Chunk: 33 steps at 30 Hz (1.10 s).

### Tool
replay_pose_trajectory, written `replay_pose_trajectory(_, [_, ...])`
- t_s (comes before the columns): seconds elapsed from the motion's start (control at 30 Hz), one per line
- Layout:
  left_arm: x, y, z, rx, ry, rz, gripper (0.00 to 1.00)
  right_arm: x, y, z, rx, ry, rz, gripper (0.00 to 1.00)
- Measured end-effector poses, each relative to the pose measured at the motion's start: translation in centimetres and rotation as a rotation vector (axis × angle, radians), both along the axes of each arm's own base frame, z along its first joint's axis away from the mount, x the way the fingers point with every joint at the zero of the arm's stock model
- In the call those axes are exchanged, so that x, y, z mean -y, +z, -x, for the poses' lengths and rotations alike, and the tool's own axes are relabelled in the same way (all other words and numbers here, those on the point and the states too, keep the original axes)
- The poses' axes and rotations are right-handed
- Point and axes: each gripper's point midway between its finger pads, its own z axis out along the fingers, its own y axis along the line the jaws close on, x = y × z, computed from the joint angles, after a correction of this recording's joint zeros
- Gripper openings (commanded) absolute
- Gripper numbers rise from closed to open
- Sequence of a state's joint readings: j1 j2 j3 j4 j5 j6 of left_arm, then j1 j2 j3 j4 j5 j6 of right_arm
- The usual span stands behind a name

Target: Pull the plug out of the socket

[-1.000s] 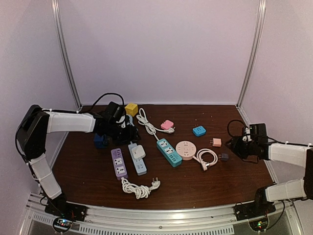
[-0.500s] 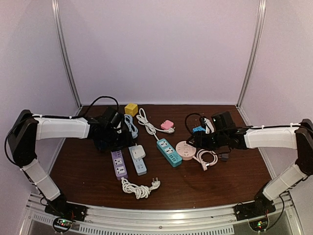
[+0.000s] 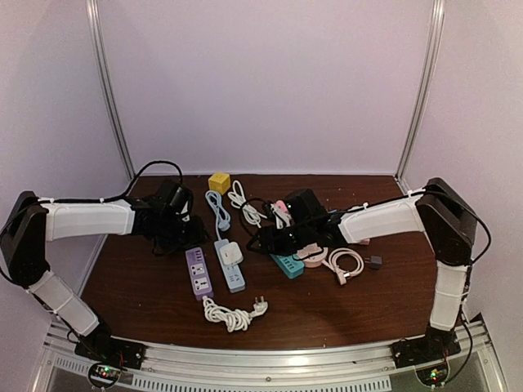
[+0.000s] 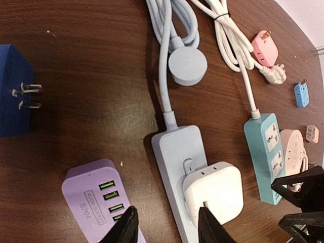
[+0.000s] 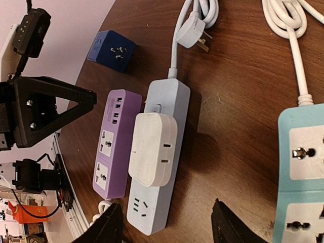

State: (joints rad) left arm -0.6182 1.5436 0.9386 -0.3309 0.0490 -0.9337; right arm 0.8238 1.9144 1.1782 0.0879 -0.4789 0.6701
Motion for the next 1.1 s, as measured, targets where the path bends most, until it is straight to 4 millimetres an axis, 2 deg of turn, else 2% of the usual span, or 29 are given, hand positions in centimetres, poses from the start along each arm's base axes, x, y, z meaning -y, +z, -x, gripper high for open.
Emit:
replay_pose_trajectory(0.23, [-0.4, 0.4, -0.1, 0.007, 0.001, 0.026, 0.41, -3.6, -2.1, -0.7, -0.031, 0.032, -0.010, 0.61])
replay_pose_trajectory(0.4, [-0.8, 0.3, -0.3, 0.003, -0.001, 0.039, 0.41, -5.1, -3.6, -0.6, -0.056, 0.040, -0.008, 0.60])
replay_pose_trajectory(0.53, [-1.0, 0.3, -0.3, 0.000, -0.005, 0.048, 0.41, -5.5, -4.0, -0.1, -0.079, 0.049, -0.009, 0.58])
replay_pose_trajectory(0.7, [-0.5, 0.7, -0.4, 0.009, -0.023, 0.069, 0.41, -6.3, -3.7, -0.1, -0.094, 0.059, -0.040, 0.48])
replay_pose_trajectory(0.87, [-0.4, 0.7, -0.4, 0.012, -0.032, 0.076, 0.41, -6.9, -3.6, -0.1, -0.104, 0.063, -0.056, 0.45])
replay_pose_trajectory(1.1, [0.0, 1.0, -0.5, 0.019, -0.045, 0.095, 0.41, -7.2, -3.3, 0.1, -0.118, 0.066, -0.071, 0.23])
